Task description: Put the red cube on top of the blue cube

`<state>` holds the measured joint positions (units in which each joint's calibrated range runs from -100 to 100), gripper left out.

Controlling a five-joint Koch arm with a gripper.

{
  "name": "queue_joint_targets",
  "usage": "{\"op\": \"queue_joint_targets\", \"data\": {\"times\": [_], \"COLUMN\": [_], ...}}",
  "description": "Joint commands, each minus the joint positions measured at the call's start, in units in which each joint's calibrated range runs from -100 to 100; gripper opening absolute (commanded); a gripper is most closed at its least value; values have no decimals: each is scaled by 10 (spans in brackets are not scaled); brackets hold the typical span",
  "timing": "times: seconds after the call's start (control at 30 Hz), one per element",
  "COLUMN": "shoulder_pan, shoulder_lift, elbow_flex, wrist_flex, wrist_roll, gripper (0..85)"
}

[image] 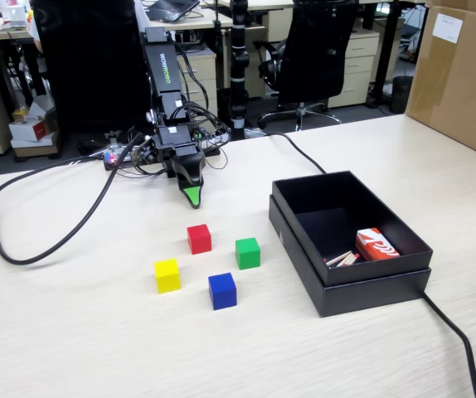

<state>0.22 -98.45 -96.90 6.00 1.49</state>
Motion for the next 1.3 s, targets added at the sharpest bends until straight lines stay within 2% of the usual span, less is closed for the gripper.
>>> {"op": "queue_joint_targets", "data": {"times": [0.0, 0.33, 0.77, 1.07, 1.27], "shoulder_pan": [-1, 6, -16, -17, -29], "shoulder_lift": [3, -4, 12, 250, 416], "elbow_flex": [-1, 6, 250, 527, 679], "wrist_flex": [-26, -53, -367, -524, -572], "wrist_roll": [0, 1, -6, -19, -40], "gripper": [481, 477, 477, 475, 476]}}
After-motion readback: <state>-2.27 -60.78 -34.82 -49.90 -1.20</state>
